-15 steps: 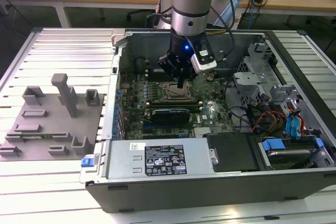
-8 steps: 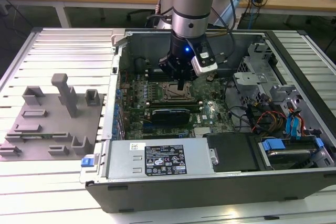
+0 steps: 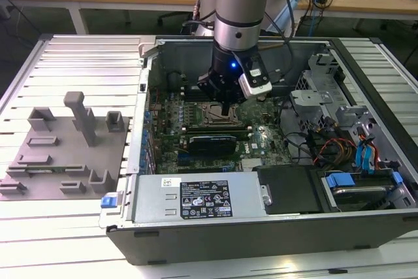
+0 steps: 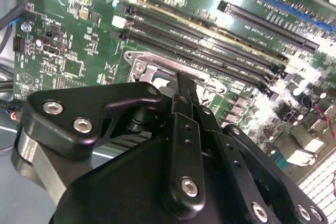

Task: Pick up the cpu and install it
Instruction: 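Install the second cpu locking lever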

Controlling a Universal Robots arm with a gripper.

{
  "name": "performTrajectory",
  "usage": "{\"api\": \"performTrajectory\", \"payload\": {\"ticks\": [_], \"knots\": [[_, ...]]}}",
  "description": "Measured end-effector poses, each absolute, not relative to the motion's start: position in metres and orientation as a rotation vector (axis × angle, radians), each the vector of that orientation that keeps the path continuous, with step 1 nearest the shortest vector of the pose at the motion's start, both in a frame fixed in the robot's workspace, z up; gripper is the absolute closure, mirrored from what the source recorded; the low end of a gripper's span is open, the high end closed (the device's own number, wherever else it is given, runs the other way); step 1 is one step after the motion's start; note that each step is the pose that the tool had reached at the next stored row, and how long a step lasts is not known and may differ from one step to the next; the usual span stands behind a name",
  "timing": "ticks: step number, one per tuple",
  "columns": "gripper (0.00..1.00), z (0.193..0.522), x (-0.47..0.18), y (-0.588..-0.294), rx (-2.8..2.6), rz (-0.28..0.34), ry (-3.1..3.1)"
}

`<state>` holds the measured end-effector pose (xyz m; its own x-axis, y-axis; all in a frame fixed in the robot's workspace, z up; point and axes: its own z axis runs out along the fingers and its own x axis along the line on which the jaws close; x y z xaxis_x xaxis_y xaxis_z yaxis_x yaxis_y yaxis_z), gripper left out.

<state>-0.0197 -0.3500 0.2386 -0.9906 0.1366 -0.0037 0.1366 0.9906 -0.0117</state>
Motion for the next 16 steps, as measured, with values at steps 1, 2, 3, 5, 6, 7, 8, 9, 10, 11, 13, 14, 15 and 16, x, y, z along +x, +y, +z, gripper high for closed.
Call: {"api": "performTrajectory", "payload": {"ticks": [1, 2, 3, 5, 6, 7, 8, 9, 10, 11, 13, 14, 15, 16], "knots": [[0.89, 0.239, -0.020, -0.352, 0.215, -0.019, 3.131], [0.89, 0.239, -0.020, -0.354, 0.215, -0.019, 3.131], [0.89, 0.239, -0.020, -0.355, 0.215, -0.019, 3.131], [0.89, 0.238, -0.023, -0.357, 0.215, -0.019, 3.131], [0.89, 0.238, -0.025, -0.357, 0.215, -0.018, 3.131], [0.89, 0.238, -0.027, -0.357, 0.215, -0.018, 3.131], [0.89, 0.238, -0.031, -0.357, 0.215, -0.018, 3.131], [0.89, 0.237, -0.034, -0.357, 0.215, -0.018, 3.131], [0.89, 0.237, -0.034, -0.357, 0.215, -0.019, 3.131], [0.89, 0.237, -0.034, -0.357, 0.215, -0.019, 3.131], [0.89, 0.237, -0.034, -0.357, 0.215, -0.019, 3.131], [0.89, 0.237, -0.034, -0.357, 0.215, -0.019, 3.131], [0.89, 0.237, -0.035, -0.357, 0.215, -0.018, 3.131], [0.89, 0.236, -0.036, -0.357, 0.215, -0.017, 3.130]]}}
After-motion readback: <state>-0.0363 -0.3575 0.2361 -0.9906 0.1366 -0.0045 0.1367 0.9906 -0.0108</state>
